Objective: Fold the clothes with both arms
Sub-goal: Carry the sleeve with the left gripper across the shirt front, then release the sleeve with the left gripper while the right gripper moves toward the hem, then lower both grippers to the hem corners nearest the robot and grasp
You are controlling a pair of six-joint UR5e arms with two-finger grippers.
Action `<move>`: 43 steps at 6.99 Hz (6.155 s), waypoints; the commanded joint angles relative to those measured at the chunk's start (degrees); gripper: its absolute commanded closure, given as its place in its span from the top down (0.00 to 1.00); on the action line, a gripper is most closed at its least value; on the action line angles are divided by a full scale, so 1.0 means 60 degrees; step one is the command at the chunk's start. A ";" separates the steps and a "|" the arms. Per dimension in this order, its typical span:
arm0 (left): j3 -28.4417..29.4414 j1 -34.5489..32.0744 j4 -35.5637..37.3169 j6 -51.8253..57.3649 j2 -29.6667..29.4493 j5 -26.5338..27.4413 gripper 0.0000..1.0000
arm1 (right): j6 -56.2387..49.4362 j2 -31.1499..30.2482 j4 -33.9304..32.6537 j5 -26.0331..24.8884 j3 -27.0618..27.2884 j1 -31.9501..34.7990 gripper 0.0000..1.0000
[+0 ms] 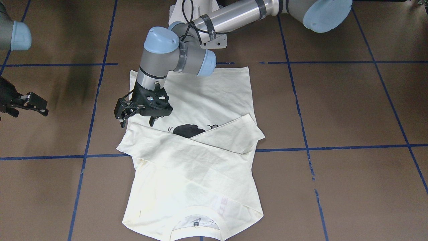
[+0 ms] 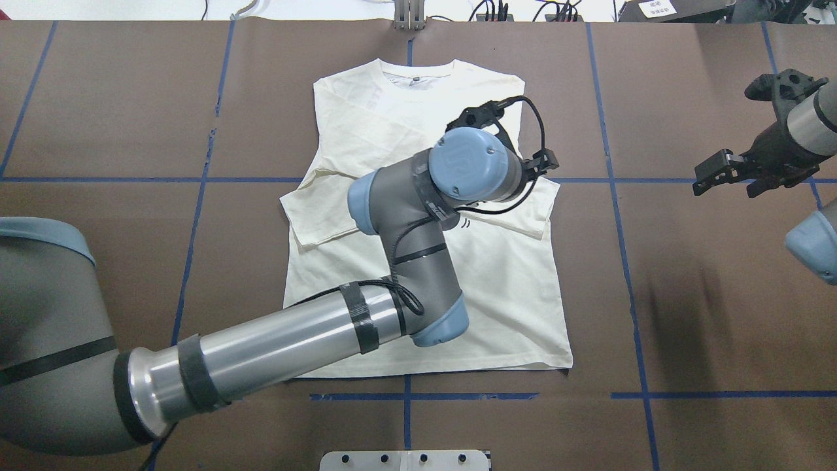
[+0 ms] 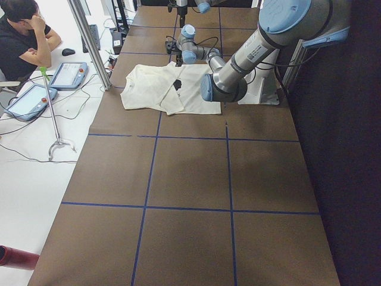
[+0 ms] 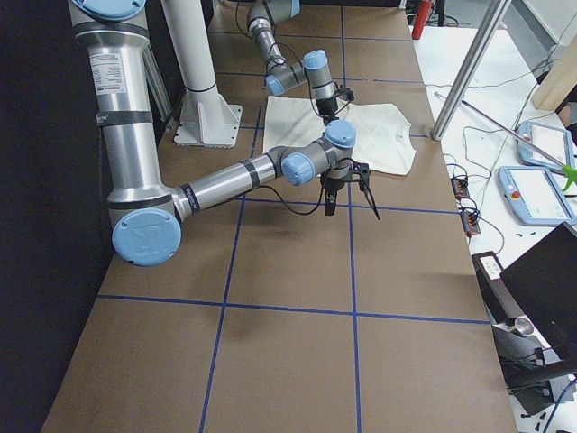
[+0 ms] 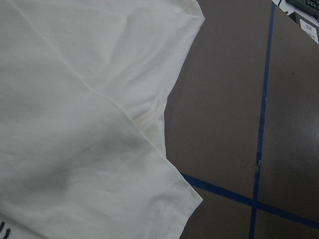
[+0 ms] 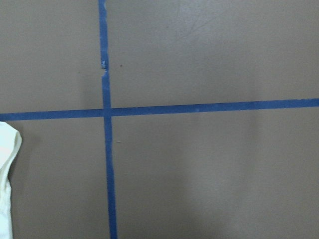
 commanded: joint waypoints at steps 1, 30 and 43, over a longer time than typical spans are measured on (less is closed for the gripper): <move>-0.2713 -0.0487 0.1917 0.1621 0.2003 -0.0622 1.00 | 0.1808 0.0441 0.0032 -0.0968 0.0531 -0.1448 1.00; -0.8322 0.1556 0.3298 -0.0410 0.7784 -0.0520 0.83 | 0.7043 -0.0878 0.2274 -0.5050 0.2938 -0.7037 0.00; -0.7927 0.2427 0.4318 -0.1049 0.7504 0.0169 0.24 | 0.7088 -0.0848 0.2274 -0.4961 0.2923 -0.6803 0.00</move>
